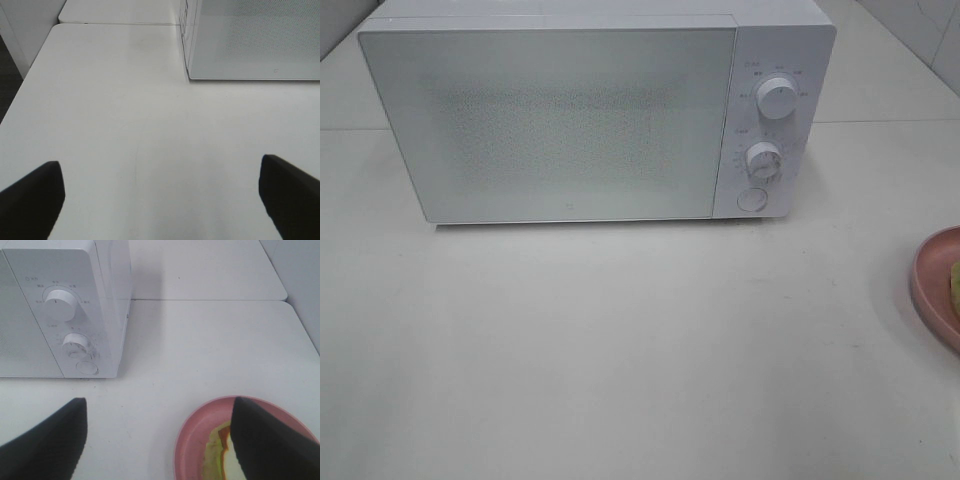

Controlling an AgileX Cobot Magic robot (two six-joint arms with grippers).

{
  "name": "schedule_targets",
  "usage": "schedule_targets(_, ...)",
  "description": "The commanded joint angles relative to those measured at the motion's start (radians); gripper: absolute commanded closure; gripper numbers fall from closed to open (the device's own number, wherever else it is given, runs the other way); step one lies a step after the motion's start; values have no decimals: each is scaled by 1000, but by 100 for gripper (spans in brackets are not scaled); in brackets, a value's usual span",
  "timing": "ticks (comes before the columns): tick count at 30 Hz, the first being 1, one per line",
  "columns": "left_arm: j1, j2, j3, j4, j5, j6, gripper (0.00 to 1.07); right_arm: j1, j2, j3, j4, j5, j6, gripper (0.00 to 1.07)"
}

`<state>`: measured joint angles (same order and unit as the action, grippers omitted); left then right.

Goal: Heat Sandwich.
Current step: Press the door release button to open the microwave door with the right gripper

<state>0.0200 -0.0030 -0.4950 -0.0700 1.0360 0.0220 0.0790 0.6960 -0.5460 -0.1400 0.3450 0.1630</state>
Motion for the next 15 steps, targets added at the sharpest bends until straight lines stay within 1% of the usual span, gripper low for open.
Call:
schedule_targets(1, 3, -28, 2, -2, -8, -4, 5, -9, 62, -2, 0, -97, -7, 31)
schedule_targets(3, 3, -28, 2, -2, -8, -4, 5, -9, 78, -2, 0, -115, -7, 31)
schedule_targets(11, 3, -28, 2, -2, -8, -4, 5, -9, 238, 1, -2, -318, -7, 31)
schedule_targets(12, 3, -28, 2, -2, -8, -4, 5, -9, 238, 1, -2, -318, -7, 31)
schedule_targets(15, 3, -28, 2, -2, -8, -4, 5, -9, 294, 47, -13, -503, -7, 31)
